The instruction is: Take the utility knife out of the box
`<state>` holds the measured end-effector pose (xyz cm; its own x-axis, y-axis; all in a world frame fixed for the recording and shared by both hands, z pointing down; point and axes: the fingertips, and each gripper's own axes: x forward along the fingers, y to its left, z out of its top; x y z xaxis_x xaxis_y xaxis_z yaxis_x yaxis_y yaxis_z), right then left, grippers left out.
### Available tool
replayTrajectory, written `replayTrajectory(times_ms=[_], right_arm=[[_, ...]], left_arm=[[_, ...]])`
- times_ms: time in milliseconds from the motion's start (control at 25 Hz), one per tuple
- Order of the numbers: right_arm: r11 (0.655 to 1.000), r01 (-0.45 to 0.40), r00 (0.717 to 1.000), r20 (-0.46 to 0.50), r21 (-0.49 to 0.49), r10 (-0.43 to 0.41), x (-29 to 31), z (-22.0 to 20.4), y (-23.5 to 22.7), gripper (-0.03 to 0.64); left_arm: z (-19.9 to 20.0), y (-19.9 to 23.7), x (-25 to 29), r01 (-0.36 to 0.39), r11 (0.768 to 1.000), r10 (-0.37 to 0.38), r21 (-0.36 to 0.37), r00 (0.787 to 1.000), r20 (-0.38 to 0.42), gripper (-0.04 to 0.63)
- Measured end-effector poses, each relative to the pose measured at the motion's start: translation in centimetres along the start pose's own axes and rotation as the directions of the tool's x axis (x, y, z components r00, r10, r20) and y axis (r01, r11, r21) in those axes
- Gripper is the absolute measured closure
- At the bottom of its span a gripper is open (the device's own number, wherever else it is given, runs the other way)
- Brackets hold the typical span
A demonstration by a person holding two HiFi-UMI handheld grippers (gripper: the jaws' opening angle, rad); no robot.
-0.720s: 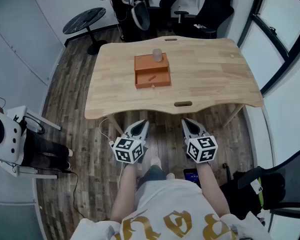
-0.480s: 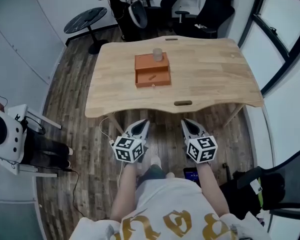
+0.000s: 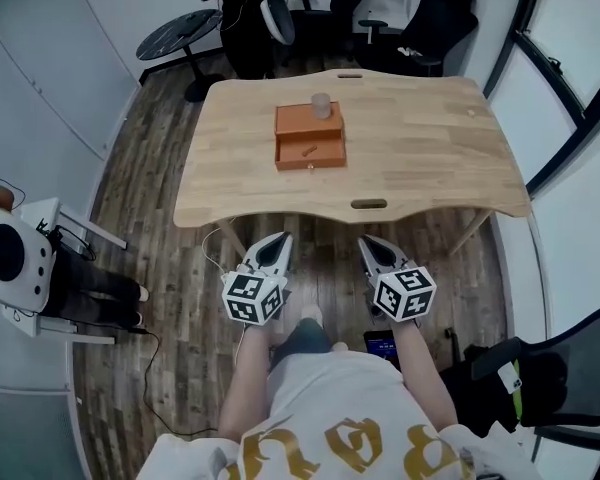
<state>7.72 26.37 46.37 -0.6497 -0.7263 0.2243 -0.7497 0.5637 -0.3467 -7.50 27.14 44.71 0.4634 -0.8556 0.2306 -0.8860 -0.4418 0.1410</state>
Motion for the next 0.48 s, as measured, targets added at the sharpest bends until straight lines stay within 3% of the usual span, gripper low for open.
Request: replayTrajectory(times_ms=[80,320,480], right_arm=[[1.000,-0.003,1.000,-0.011,0.016,0.003,0.2,-0.3,-0.2,0.604],[1.000,0.014,1.000,-0.021,0.014,-0.014,1.8,0.2,-2.3,0.604],[0.998,0.014,1.000,-0.006,0.066,-0.014,3.8,0.7,-5.0,0.604]], left_arm=[[0.5,0.4,0.0,-0.002,1.000,0.002,0.001,1.000,0.020,0.586],[0.1,2.4,2.4,-0.012,0.995,0.014,-0.095,1.000,0.018,0.586],[0.0,2.2,6.2,0.074,0.995,-0.073,-0.074,0.997,0.016,0.586]])
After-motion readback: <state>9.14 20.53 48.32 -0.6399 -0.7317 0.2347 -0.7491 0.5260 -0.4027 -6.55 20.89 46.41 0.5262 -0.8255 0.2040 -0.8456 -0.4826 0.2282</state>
